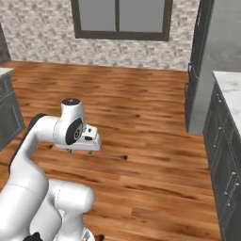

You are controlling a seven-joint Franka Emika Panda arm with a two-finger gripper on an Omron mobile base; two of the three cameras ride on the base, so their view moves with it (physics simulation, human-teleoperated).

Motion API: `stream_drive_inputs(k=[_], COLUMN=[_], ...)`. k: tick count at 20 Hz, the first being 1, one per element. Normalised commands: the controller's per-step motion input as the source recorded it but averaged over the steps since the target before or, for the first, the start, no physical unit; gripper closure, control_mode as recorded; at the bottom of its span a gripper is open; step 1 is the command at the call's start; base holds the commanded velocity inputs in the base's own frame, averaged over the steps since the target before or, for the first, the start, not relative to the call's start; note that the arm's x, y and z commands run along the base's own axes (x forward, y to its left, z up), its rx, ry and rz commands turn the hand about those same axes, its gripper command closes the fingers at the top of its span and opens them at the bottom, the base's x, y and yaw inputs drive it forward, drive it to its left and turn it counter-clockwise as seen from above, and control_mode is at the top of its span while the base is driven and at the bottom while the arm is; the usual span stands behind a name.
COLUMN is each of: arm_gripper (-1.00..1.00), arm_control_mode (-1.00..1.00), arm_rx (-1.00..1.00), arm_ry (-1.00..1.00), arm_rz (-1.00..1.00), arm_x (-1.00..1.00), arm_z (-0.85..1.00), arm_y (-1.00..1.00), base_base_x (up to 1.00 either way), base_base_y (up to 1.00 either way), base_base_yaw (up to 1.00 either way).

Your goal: Four empty soda cans are scattered around the kitchen. Gather all the cans and cluster them next to the stove for recycling.

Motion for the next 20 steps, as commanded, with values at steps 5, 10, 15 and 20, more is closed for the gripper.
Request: stream_drive_inputs(k=[5, 10, 15, 20], arm_gripper=[-1.00, -1.00, -1.00, -1.00], arm_control_mode=[1.00, 1.00, 1.00, 1.00], arm_rx=[0.00, 0.00, 0.00, 0.00], arm_ry=[0.00, 0.00, 0.00, 0.00], arm_rz=[0.00, 0.00, 0.00, 0.00], arm_x=[0.00, 0.00, 0.00, 0.00], arm_z=[0.00, 0.00, 0.00, 0.00], arm_y=[0.00, 0.00, 0.00, 0.00], base_base_x=[1.00, 1.00, 1.00, 1.00], base_base_y=[0.00, 0.00, 0.00, 0.00], base_base_yaw=[0.00, 0.00, 0.03, 0.05])
